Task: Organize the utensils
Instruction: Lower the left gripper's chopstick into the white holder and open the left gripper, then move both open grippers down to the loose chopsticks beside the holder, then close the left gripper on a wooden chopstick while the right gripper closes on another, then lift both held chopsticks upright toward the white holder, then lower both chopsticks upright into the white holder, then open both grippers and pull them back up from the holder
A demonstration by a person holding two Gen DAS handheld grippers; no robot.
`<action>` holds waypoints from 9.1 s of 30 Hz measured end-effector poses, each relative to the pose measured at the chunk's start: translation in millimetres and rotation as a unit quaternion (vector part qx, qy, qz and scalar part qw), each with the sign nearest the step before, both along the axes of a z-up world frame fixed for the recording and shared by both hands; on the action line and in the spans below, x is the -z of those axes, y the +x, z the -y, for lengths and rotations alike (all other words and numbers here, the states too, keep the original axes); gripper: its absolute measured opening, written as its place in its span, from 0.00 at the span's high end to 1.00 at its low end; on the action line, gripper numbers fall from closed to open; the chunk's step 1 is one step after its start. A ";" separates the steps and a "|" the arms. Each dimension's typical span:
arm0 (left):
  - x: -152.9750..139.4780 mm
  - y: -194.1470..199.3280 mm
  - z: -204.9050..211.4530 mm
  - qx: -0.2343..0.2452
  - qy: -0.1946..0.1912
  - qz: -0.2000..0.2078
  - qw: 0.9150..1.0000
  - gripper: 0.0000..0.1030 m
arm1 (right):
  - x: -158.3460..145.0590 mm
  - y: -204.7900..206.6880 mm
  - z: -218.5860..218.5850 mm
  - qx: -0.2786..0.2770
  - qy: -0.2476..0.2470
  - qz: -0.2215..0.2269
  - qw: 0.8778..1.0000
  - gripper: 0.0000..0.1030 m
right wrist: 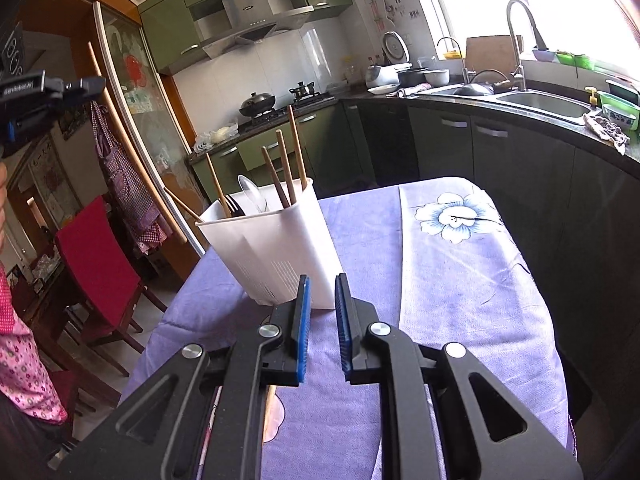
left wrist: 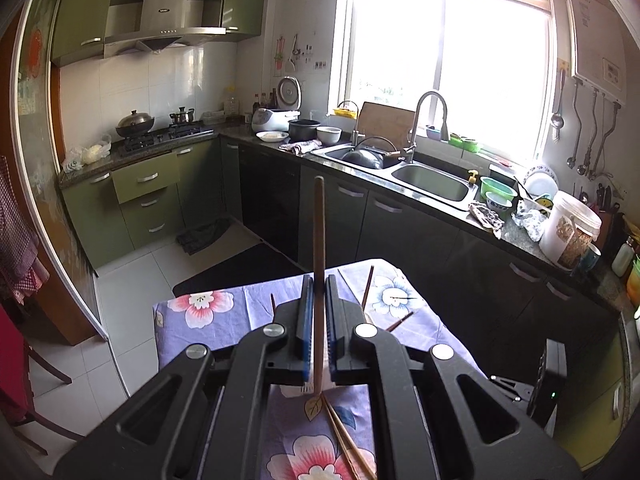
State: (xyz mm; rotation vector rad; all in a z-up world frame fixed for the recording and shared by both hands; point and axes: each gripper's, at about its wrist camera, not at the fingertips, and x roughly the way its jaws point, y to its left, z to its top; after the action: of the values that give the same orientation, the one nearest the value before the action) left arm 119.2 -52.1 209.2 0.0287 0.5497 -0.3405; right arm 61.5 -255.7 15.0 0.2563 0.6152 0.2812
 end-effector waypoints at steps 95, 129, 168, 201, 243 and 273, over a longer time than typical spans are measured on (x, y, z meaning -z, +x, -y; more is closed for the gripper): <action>310.7 28.2 -3.5 -0.039 0.079 -0.334 0.938 0.91 | 109.1 82.5 -141.0 -0.128 -0.157 -0.158 0.966 0.66; 300.5 29.5 -2.8 -0.034 0.084 -0.301 0.949 0.94 | 96.3 78.8 -106.6 -0.117 -0.123 -0.162 0.972 0.93; 152.5 -39.9 -13.8 -0.006 0.053 -0.128 0.990 0.95 | -37.8 11.7 -69.9 -0.123 -0.058 -0.004 0.991 0.93; 8.9 -28.7 -1.1 0.019 0.021 -0.008 1.000 0.95 | -172.3 59.3 -86.5 -0.093 -0.079 0.096 0.988 0.93; 41.7 58.1 24.3 -0.016 0.032 -0.020 0.999 0.95 | -142.0 146.8 -88.1 -0.042 -0.082 0.087 0.992 0.93; 75.0 55.9 19.6 -0.013 0.029 -0.037 0.999 0.95 | -103.4 142.8 -103.3 -0.053 -0.097 0.061 0.992 0.93</action>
State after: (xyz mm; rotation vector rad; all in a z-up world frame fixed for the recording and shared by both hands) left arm 175.1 -71.7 134.2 0.0650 0.6329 -0.3020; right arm 204.3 -152.3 118.5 0.0180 0.5312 0.3343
